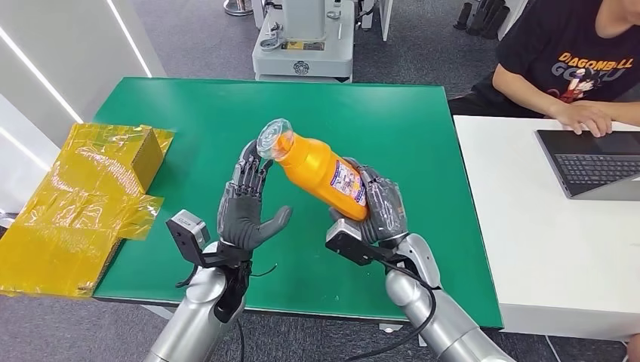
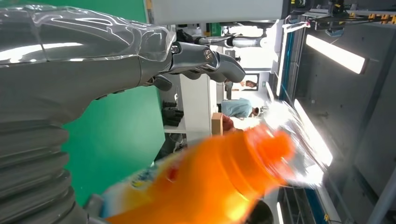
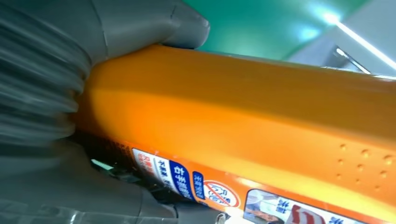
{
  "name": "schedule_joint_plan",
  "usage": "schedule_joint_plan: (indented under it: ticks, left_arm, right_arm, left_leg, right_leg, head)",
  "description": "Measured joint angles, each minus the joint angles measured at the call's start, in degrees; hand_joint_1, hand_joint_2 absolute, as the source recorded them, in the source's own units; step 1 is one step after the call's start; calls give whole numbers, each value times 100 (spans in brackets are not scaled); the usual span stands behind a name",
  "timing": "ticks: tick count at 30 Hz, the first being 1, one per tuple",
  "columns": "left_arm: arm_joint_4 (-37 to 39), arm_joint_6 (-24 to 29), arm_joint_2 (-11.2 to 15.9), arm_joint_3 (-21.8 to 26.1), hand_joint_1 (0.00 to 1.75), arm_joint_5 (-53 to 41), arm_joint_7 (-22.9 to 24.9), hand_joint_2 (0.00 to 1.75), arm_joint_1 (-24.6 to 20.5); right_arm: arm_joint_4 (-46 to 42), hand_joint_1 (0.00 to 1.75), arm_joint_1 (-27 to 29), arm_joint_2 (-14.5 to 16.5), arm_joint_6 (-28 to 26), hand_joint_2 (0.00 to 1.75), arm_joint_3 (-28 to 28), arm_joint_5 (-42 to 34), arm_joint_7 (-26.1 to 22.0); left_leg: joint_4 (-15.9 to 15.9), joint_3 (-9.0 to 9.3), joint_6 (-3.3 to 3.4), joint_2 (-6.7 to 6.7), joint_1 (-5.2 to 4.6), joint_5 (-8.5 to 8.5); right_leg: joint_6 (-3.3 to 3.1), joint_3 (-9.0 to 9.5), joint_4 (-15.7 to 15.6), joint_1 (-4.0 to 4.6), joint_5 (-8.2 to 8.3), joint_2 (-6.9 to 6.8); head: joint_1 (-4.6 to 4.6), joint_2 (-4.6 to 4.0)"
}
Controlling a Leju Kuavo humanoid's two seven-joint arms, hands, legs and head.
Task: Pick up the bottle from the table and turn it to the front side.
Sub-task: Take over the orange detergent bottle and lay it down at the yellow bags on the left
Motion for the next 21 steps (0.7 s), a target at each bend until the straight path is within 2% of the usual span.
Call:
schedule_joint_plan:
  ticks: [10, 17, 21]
  left_arm:
    - [90, -136, -2, 11, 0, -1, 75, 175, 1]
    - [143, -183, -1, 33, 0, 15, 88, 175, 2]
    - [139, -185, 1, 44, 0, 17, 93, 175, 2]
  right_arm:
    - [114, 175, -134, 11, 1330, 175, 88, 396, 286]
    - [-16, 175, -153, 32, 2001, 175, 88, 566, 274]
    - [-105, 175, -143, 35, 2160, 175, 87, 605, 222]
  left_leg:
    - [0, 0, 0, 0, 0, 0]
    - [0, 0, 0, 0, 0, 0]
    - [0, 0, 0, -1, 0, 0]
  right_leg:
    - [0, -1, 1, 0, 0, 1]
    - [0, -2, 0, 0, 0, 0]
    - [0, -1, 1, 0, 0, 0]
  head:
    - [0, 0]
    - [1, 0]
    - [2, 0]
